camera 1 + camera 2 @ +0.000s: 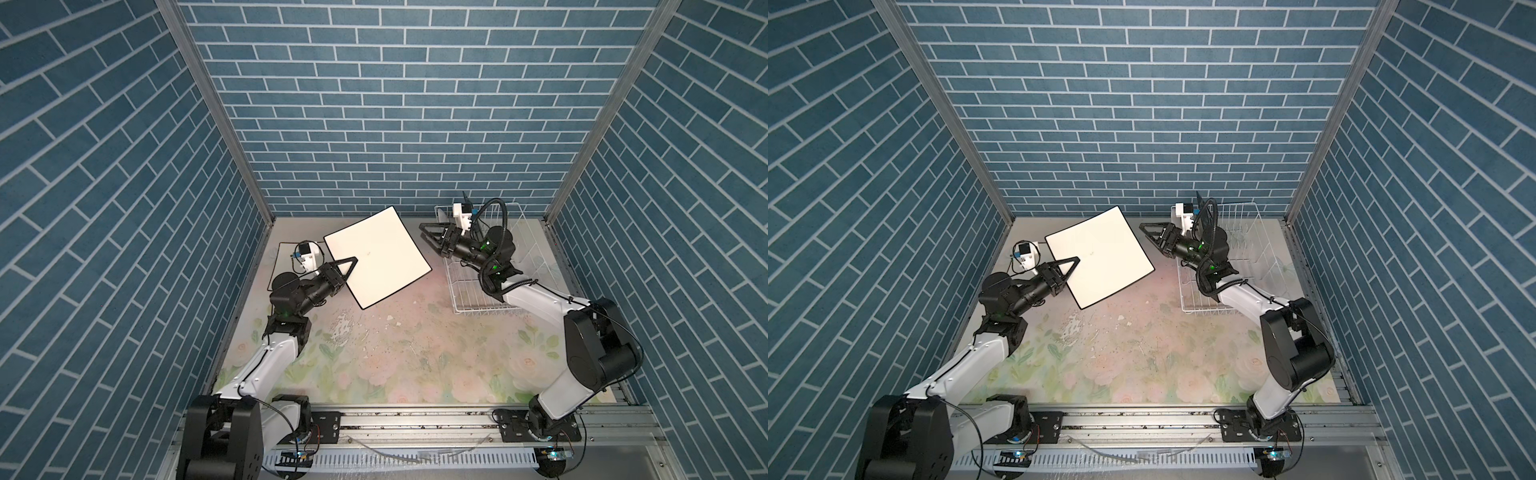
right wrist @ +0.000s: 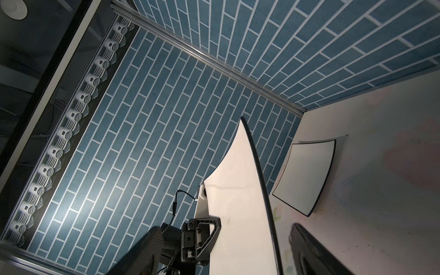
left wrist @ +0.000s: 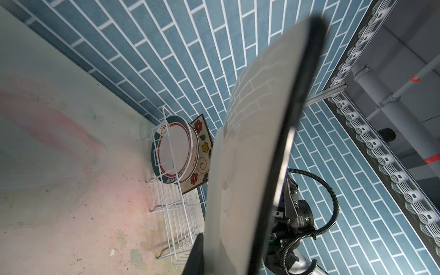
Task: Unload the plates from the dish rack
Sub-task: Place the plate on the plate.
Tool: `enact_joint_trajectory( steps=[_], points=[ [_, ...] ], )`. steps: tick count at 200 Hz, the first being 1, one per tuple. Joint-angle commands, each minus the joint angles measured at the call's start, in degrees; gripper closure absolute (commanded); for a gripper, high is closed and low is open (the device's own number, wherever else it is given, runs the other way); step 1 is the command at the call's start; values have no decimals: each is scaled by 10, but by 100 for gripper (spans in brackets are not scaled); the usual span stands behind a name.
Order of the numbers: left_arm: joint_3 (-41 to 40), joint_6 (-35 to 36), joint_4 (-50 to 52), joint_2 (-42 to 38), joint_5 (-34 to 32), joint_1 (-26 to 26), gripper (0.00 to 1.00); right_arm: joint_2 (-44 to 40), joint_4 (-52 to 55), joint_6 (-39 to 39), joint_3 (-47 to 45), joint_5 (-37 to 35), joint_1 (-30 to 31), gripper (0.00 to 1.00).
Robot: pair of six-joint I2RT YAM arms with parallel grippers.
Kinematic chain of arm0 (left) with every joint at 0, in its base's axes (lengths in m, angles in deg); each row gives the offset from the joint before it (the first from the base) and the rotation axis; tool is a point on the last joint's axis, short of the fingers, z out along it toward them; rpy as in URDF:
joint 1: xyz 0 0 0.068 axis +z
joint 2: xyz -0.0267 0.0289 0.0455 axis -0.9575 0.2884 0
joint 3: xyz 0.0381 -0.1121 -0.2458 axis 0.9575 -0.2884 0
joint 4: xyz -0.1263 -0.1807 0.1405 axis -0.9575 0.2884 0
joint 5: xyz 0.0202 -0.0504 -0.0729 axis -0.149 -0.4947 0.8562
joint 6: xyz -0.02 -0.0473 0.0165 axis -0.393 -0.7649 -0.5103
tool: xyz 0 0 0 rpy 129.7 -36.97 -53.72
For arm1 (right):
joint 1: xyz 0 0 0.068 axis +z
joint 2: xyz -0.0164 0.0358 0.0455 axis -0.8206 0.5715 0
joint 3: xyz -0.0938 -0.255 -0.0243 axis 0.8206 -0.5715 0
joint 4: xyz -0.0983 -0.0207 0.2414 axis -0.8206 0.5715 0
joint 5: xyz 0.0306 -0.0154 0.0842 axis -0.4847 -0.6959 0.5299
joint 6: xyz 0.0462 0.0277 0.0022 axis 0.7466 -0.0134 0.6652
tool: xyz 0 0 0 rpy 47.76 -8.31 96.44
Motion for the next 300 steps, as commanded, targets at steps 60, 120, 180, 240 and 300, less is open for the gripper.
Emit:
enact_joint_trajectory(
  steps=[60, 120, 180, 240, 300],
  points=[
    [-37, 25, 22, -83, -105, 80, 100, -101, 160, -142, -5, -55, -29, 13],
    [-60, 33, 49, -91, -168, 112, 100, -167, 326, -269, -3, -110, -32, 12],
    [-92, 13, 39, -91, -218, 140, 100, -227, 415, -381, -22, -204, -33, 13],
    [-107, 21, 49, -91, -286, 151, 100, -268, 454, -439, -35, -240, -33, 13],
    [-131, 15, 13, -80, -363, 161, 100, -283, 476, -464, -47, -237, -37, 13]
  ],
)
